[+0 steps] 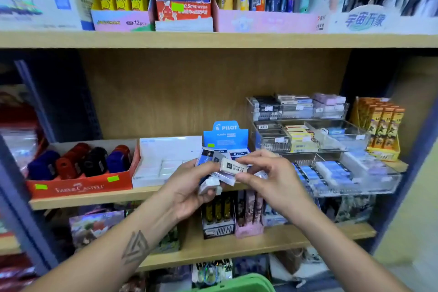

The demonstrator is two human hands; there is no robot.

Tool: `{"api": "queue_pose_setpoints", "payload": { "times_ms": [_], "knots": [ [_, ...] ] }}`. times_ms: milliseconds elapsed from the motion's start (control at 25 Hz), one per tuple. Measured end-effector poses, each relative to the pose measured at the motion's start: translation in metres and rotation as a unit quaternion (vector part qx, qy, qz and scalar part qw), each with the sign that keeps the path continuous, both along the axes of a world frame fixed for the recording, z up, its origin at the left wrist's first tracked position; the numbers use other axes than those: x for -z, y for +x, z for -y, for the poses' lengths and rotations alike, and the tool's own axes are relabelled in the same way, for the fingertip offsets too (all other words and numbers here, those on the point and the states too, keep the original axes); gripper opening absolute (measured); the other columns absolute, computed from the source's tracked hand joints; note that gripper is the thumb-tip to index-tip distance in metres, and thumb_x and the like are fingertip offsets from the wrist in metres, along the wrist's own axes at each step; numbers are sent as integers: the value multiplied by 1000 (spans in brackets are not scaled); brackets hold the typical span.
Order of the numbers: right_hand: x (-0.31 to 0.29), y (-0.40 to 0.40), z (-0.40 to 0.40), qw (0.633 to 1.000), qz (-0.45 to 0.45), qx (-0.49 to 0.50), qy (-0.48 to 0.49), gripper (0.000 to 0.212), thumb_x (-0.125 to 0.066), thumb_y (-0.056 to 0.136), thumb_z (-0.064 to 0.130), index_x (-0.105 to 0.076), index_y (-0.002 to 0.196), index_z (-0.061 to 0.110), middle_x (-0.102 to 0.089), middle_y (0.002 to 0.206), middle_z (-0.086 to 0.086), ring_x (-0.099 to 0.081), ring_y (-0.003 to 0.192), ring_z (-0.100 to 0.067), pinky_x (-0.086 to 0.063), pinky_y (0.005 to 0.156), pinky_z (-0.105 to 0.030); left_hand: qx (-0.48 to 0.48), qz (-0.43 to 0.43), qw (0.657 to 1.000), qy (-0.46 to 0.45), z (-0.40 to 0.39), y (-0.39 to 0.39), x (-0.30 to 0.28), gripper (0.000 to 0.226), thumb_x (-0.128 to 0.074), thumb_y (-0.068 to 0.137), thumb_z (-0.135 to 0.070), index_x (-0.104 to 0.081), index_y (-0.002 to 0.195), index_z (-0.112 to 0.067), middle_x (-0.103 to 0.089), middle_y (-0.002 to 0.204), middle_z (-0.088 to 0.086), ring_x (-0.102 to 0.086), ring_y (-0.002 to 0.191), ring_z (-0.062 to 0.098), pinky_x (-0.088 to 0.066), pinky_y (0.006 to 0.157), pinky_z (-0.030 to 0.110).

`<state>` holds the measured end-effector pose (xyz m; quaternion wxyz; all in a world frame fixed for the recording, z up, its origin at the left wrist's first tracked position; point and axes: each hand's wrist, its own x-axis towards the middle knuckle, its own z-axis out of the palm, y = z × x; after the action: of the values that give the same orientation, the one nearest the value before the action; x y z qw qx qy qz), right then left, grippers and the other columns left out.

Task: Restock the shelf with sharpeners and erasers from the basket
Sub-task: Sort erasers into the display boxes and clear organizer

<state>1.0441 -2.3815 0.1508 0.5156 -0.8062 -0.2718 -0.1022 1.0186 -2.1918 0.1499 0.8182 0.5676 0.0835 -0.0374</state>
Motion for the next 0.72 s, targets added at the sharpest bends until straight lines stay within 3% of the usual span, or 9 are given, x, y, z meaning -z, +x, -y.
{"api": "queue_pose_setpoints", "payload": {
  "times_ms": [200, 320, 440, 600, 720],
  "knots": [
    [-45, 58, 34, 993, 31, 114, 13, 27, -79, 81, 12, -75, 107, 18, -62, 95, 6, -58, 73, 6, -46, 71, -11, -25, 43, 998, 26, 34, 56, -60, 17, -70, 84, -5, -64, 101, -6, -70, 79, 17, -62, 54, 20, -42, 36, 18],
    [-60, 98, 61, 978, 40, 204, -17, 25, -79, 83, 20, -74, 107, 17, -68, 100, 4, -62, 80, -4, -50, 76, -20, -30, 58, 997, 47, 61, 89, -79, 17, -73, 83, -5, -63, 96, -6, -73, 79, 19, -62, 49, 18, -45, 37, 19],
    [-74, 138, 93, 959, 33, 278, -54, 27, -75, 87, 23, -71, 111, 12, -68, 108, -4, -60, 74, -11, -45, 63, -18, -38, 86, 993, 71, 89, 124, -96, 16, -72, 84, -7, -62, 96, -9, -73, 89, 23, -61, 46, 14, -46, 38, 19],
    [-94, 184, 123, 925, 69, 352, -128, 33, -77, 85, 30, -73, 113, 14, -72, 112, -8, -66, 101, -27, -52, 83, -34, -63, 118, 986, 97, 110, 177, -121, 21, -74, 84, -9, -64, 103, -8, -68, 84, 13, -61, 51, 14, -45, 38, 18],
    [-109, 212, 133, 899, 88, 389, -182, 22, -75, 84, 31, -73, 103, 19, -73, 103, -10, -67, 99, -33, -55, 79, -39, -56, 116, 986, 105, 119, 213, -132, 25, -73, 86, -13, -62, 108, -9, -65, 95, 13, -64, 72, 19, -45, 38, 16]
  ]
}}
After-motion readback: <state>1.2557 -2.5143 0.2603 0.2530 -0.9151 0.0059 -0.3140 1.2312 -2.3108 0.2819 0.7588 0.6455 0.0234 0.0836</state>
